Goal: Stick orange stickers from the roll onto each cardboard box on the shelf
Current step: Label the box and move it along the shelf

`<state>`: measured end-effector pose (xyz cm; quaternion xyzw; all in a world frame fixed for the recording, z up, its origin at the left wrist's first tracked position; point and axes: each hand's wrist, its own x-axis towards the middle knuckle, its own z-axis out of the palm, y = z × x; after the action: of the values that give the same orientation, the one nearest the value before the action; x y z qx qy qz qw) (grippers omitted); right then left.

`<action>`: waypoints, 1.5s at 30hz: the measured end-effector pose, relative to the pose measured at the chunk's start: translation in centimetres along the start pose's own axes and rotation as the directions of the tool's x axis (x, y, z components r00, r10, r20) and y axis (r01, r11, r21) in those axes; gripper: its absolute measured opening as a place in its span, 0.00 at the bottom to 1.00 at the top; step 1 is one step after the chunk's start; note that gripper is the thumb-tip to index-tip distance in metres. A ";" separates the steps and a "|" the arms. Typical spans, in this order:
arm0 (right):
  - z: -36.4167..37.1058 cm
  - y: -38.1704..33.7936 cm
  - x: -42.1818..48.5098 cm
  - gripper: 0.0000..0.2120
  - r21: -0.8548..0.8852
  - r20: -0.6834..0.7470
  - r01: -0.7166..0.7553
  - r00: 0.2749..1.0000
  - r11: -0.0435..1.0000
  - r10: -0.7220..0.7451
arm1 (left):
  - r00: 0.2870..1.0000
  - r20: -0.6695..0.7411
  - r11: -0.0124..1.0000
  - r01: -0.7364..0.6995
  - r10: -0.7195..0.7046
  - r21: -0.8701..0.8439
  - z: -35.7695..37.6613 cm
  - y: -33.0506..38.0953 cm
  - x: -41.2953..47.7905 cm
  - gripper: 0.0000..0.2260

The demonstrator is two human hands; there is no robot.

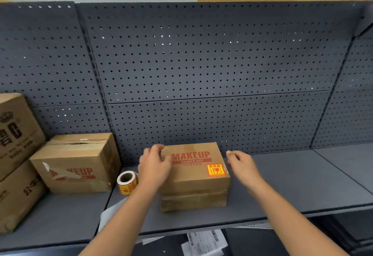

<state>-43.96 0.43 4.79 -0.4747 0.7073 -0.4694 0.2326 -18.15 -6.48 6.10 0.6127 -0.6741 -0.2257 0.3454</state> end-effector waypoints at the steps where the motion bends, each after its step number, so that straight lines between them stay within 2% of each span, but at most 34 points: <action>1: 0.3 -0.6 0.4 0.18 0.000 0.010 -0.013 1.000 1.000 0.013 | 0.998 0.022 0.998 0.056 -0.057 0.030 -0.2 -0.6 0.0 0.22; 3: 1.1 -1.6 0.9 0.17 0.006 0.059 -0.086 0.995 0.996 0.086 | 0.976 0.145 0.985 0.170 -0.164 -0.030 -0.3 -1.4 -0.2 0.32; 5: 1.8 -1.7 1.1 0.19 0.075 0.159 -0.230 0.963 0.970 0.216 | 0.914 0.304 0.928 0.330 -0.268 -0.173 0.0 -2.1 -0.5 0.41; 7: 2.2 -1.4 0.9 0.21 0.153 0.253 -0.323 0.926 0.934 0.279 | 0.858 0.399 0.849 0.449 -0.322 -0.280 0.5 -2.7 -0.8 0.43; 13: 2.6 0.0 -0.5 0.15 0.177 0.314 -0.316 0.916 0.932 0.251 | 0.831 0.477 0.727 0.514 -0.288 -0.456 1.3 -2.8 -1.4 0.28; 17: 3.1 0.2 -1.4 0.14 0.219 0.267 -0.300 0.934 0.928 0.238 | 0.841 0.460 0.718 0.504 -0.284 -0.479 1.6 -2.8 -1.6 0.27; 20: 3.4 0.0 -2.2 0.13 0.261 0.187 -0.272 0.956 0.926 0.228 | 0.853 0.477 0.724 0.464 -0.210 -0.511 1.0 -2.2 -2.3 0.19; 24: 3.2 -0.2 -2.8 0.17 0.235 0.102 -0.216 0.975 0.948 0.197 | 0.874 0.462 0.729 0.416 -0.154 -0.544 0.4 -2.2 -2.8 0.18; 26: 3.1 -0.5 -3.2 0.16 0.240 0.098 -0.205 0.978 0.949 0.186 | 0.889 0.437 0.746 0.382 -0.136 -0.545 0.5 -2.5 -2.9 0.19; 28: 3.3 -0.5 -3.7 0.11 0.248 0.118 -0.146 0.986 0.958 0.119 | 0.901 0.417 0.765 0.350 -0.118 -0.541 0.6 -2.7 -3.1 0.21; 30: 3.6 -0.3 -3.9 0.13 0.246 0.125 -0.089 0.990 0.965 0.059 | 0.908 0.405 0.776 0.331 -0.108 -0.537 0.6 -2.8 -3.3 0.21; 35: 3.8 -0.3 -4.0 0.10 0.252 0.110 -0.131 0.988 0.959 0.106 | 0.920 0.387 0.770 0.293 -0.065 -0.567 0.3 -2.8 -3.8 0.19; 39: 3.0 -0.9 -4.6 0.15 0.258 0.107 -0.168 0.984 0.951 0.144 | 0.929 0.369 0.766 0.262 -0.035 -0.587 0.0 -2.9 -4.2 0.17; 42: 2.4 -0.9 -4.6 0.18 0.319 0.093 -0.140 0.989 0.937 0.116 | 0.939 0.343 0.762 0.231 -0.012 -0.606 -0.1 -3.5 -4.4 0.19; 45: 1.9 -0.6 -4.3 0.14 0.329 0.055 -0.064 0.997 0.942 0.049 | 0.936 0.351 0.757 0.202 0.037 -0.621 -0.4 -3.8 -4.3 0.18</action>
<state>-40.31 3.36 3.96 -0.4192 0.6265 -0.5633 0.3383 -15.24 -2.74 2.75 0.4361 -0.5755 -0.5625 0.4027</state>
